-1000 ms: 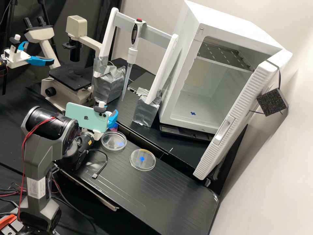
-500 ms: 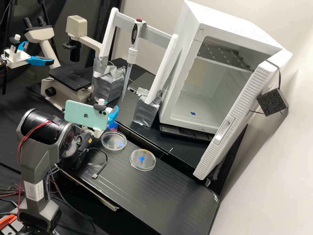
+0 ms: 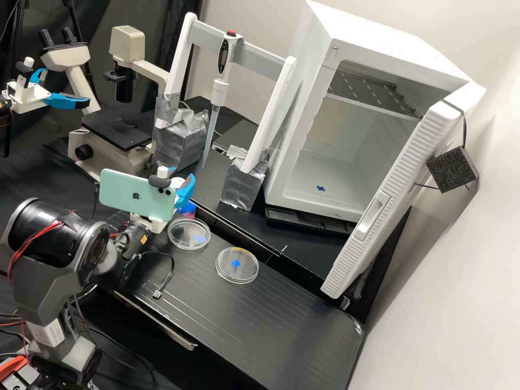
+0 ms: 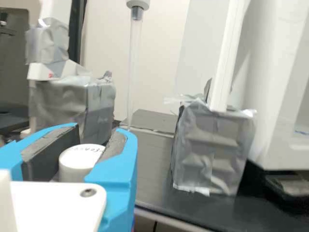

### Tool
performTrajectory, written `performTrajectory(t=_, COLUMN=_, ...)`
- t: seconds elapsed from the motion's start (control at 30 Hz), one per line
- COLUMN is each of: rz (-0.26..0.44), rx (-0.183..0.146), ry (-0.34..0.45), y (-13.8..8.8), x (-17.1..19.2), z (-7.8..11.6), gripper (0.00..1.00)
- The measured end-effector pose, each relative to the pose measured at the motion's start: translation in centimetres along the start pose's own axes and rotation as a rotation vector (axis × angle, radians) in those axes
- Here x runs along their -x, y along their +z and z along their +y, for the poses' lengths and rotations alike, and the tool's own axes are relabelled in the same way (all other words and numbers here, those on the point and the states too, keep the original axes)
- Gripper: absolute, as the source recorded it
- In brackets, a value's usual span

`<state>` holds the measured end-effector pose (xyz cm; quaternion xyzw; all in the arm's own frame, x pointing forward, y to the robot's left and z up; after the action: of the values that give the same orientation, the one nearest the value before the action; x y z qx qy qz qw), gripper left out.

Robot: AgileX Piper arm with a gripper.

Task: Open the bottle

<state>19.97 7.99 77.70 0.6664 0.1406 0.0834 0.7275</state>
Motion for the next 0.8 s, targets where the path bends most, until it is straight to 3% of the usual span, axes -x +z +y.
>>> performTrajectory(t=0.17, rz=0.037, rx=-0.015, ry=-0.068, y=-0.7, x=2.4, z=-1.3, gripper=0.0)
performTrajectory(t=0.23, rz=0.043, rx=-0.006, ry=-0.09, y=-0.8, x=2.8, z=-1.7, gripper=0.0)
performTrajectory(t=0.43, rz=-0.01, rx=0.002, ry=-0.15, y=0.1, x=3.3, z=-2.9, gripper=0.0)
performTrajectory(t=0.6, rz=-0.022, rx=0.006, ry=-0.126, y=0.4, x=3.2, z=-2.8, gripper=0.0)
performTrajectory(t=0.63, rz=-0.026, rx=0.006, ry=-0.124, y=0.5, x=3.1, z=-2.7, gripper=1.0)
performTrajectory(t=0.8, rz=-0.033, rx=0.007, ry=-0.118, y=0.6, x=3.1, z=-2.6, gripper=1.0)
